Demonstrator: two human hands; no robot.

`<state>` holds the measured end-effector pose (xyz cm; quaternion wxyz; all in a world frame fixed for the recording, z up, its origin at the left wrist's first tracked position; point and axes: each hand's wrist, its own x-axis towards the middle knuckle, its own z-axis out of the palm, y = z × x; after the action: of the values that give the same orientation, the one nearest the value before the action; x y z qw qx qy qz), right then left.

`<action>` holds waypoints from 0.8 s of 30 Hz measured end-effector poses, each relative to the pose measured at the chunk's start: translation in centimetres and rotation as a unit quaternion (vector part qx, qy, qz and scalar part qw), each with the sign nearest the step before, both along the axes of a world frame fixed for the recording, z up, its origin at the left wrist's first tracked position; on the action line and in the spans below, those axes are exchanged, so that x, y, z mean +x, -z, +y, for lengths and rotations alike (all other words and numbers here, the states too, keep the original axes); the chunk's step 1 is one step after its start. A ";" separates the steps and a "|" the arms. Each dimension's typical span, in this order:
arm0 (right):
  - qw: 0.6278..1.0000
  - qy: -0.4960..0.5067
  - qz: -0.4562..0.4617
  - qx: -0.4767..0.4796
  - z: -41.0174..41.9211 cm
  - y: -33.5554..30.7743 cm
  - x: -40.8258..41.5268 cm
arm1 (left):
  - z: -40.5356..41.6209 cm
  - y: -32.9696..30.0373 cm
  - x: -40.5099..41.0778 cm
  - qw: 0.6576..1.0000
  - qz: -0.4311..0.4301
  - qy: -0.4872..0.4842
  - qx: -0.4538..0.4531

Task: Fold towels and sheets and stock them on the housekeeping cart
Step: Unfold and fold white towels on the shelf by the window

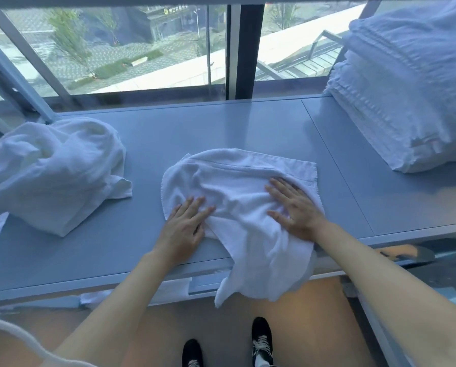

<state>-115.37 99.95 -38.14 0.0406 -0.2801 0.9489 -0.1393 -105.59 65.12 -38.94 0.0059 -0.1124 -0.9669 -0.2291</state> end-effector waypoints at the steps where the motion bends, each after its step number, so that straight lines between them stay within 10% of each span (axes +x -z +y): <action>1: 1.000 0.003 0.005 0.003 0.2 -0.1 -0.2 | -0.5 -0.2 0.3 0.999 0.001 0.007 0.033; 7: 1.000 -0.006 0.013 0.000 -0.7 -0.1 3.1 | -3.0 -1.9 2.8 0.987 -0.045 0.001 0.157; 13: 0.999 -0.043 0.017 -0.022 -1.0 -0.1 9.6 | -1.0 -2.4 3.1 0.992 0.066 -0.093 0.056; 18: 0.987 0.052 0.098 -0.112 0.1 0.2 11.6 | 1.5 -0.3 1.8 0.990 -0.040 -0.089 -0.100; 24: 0.985 0.162 0.040 -0.037 0.9 0.9 9.6 | 3.3 0.4 2.3 0.995 0.002 -0.091 -0.047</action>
<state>-105.77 100.84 -39.07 -0.0310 -0.1298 0.9768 -0.1675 -103.26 68.39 -39.31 0.0233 -0.0240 -0.9829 -0.1813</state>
